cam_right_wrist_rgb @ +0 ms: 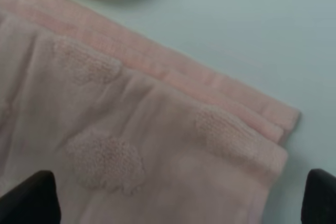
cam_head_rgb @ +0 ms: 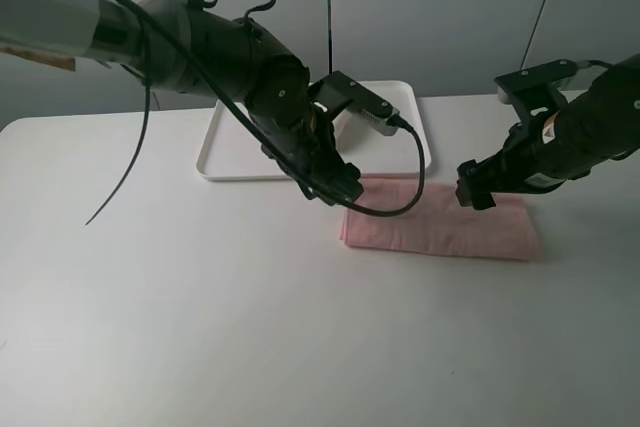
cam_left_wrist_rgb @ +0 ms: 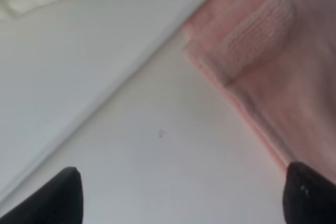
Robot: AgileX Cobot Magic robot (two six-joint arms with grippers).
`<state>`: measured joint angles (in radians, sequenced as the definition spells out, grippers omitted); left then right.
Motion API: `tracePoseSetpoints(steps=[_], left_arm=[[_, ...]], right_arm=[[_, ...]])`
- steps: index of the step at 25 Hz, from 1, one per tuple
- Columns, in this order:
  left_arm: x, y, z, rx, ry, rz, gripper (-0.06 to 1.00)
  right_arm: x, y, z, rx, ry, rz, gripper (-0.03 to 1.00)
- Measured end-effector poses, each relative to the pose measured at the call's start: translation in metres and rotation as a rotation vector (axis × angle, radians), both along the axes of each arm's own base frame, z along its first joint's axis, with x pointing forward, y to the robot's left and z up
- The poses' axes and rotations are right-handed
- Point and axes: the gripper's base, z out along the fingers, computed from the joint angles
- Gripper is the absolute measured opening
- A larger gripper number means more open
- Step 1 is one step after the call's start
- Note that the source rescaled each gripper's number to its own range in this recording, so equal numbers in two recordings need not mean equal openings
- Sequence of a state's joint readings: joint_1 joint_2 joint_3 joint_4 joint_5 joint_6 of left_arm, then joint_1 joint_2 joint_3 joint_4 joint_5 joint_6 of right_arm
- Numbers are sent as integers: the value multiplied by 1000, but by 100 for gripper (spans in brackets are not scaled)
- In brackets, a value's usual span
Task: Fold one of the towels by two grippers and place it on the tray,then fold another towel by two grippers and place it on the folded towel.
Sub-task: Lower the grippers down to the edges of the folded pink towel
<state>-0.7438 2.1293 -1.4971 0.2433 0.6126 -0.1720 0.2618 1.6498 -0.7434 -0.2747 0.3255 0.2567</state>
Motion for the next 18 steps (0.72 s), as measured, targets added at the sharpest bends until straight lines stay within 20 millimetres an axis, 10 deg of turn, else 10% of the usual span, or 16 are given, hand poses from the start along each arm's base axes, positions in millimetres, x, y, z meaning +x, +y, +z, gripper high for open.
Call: tracePoseSetpoints(steps=[7,18], left_arm=[[29,12,38,-176,158,219,99],[28,-4,13,-168,341,285,99]], right_arm=[[23,-2,44,-79,104,-116,99],[25,-43,54,79,281,-244,99]])
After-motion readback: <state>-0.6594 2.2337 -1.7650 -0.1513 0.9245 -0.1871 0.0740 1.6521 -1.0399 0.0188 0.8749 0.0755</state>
